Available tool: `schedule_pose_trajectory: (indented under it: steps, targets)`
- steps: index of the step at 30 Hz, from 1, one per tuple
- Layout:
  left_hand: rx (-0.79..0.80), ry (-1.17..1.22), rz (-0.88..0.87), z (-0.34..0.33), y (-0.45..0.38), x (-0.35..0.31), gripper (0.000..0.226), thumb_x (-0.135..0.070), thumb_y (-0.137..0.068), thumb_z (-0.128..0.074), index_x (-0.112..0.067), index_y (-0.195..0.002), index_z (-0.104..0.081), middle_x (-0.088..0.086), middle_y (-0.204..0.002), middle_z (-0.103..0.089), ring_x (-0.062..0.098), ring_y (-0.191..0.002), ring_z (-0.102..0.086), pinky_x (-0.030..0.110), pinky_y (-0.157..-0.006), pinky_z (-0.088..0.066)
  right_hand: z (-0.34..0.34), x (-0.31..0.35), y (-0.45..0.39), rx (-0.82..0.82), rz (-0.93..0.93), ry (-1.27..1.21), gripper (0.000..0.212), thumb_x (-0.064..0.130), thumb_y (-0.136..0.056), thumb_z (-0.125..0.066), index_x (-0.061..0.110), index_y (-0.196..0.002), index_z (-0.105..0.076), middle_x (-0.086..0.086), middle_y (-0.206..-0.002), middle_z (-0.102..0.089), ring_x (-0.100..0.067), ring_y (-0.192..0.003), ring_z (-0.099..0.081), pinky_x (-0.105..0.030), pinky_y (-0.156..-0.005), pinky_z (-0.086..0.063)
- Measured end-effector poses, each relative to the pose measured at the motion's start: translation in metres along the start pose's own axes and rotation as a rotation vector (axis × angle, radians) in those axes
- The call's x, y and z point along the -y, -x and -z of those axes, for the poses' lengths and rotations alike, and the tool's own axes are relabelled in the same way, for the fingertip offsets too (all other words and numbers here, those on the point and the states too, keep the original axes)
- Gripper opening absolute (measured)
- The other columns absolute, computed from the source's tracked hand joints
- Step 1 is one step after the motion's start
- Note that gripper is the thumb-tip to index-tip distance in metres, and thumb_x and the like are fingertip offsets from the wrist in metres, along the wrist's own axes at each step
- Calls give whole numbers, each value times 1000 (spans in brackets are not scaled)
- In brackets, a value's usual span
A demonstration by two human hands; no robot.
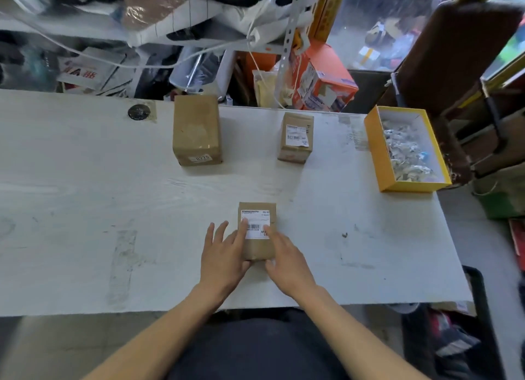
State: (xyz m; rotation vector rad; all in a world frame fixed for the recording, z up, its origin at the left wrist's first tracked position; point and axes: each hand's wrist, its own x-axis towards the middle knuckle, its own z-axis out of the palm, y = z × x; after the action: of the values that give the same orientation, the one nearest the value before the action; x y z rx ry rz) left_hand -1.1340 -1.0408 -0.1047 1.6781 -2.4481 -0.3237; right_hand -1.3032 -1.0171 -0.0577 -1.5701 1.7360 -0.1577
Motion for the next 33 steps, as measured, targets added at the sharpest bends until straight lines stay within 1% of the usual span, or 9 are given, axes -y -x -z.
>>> schedule_pose_trajectory:
  steps: [4, 6, 9, 15, 20, 24, 26, 30, 33]
  targets:
    - [41, 11, -13, -5, 20, 6, 104, -49, -58, -86, -14, -145, -41, 4, -108, -72, 41, -119, -58, 51, -109, -32, -17, 3, 15, -26, -49, -55, 68, 7, -87, -46, 29, -150, -30, 2, -150, -32, -18, -122, -50, -27, -97, -43]
    - [60, 84, 7, 1, 21, 8, 102, -65, -59, -76, -17, -143, -44, 8, -106, -67, 37, -110, -59, 48, -95, -48, -20, 6, 12, -161, -77, -109, 49, 10, -87, -49, 22, -135, -50, 3, -139, -41, -12, -112, -53, -24, -91, -44]
    - [70, 284, 67, 18, 9, 8, 91, -76, -68, -56, -19, -138, -49, 8, -115, -52, 27, -108, -48, 37, -82, -49, -18, 11, -6, -349, -129, -200, 23, 14, -91, -55, 17, -113, -60, 2, -120, -51, -13, -102, -57, -25, -86, -47]
    - [204, 608, 53, 8, -24, 17, 102, -69, -70, -64, -22, -154, -27, 2, -157, -23, 24, -141, -22, 38, -114, -28, -22, 15, -29, -467, -134, -294, 41, 15, -90, -63, 17, -131, -58, -2, -128, -55, -17, -112, -56, -32, -99, -46]
    - [182, 645, 46, 1, -32, 23, 97, -64, -71, -68, -18, -150, -36, -1, -150, -35, 22, -134, -35, 35, -112, -32, -29, 15, -31, -534, -146, -308, 33, 13, -88, -66, 17, -121, -67, -1, -124, -57, -16, -109, -57, -32, -97, -48]
    - [166, 671, 35, -4, -31, 28, 95, -62, -71, -72, -20, -149, -38, -3, -149, -38, 20, -132, -36, 31, -110, -31, -28, 16, -33, -555, -184, -401, 20, 11, -86, -68, 18, -105, -70, 3, -116, -57, -11, -102, -57, -12, -83, -41]
    - [163, 667, 26, -5, -30, 29, 95, -65, -71, -68, -20, -149, -38, -3, -149, -37, 21, -133, -36, 29, -109, -30, -24, 18, -38, -554, -234, -476, 13, 14, -84, -71, 23, -94, -68, 3, -112, -59, -11, -98, -60, -10, -75, -40]
    - [170, 693, 3, -6, -28, 30, 72, -59, -75, -67, -37, -141, -48, -2, -153, -30, 23, -137, -29, 33, -110, -32, -16, 18, -47, -527, -320, -587, 13, 15, -80, -75, 26, -78, -68, 2, -97, -70, -15, -89, -67, -31, -80, -55]
    - [172, 696, -13, -7, -27, 31, 61, -57, -78, -65, -38, -135, -57, -1, -155, -25, 23, -140, -25, 29, -108, -27, -13, 17, -48, -502, -365, -697, 13, 13, -79, -76, 24, -73, -70, 1, -87, -73, -20, -84, -71, -38, -78, -59]
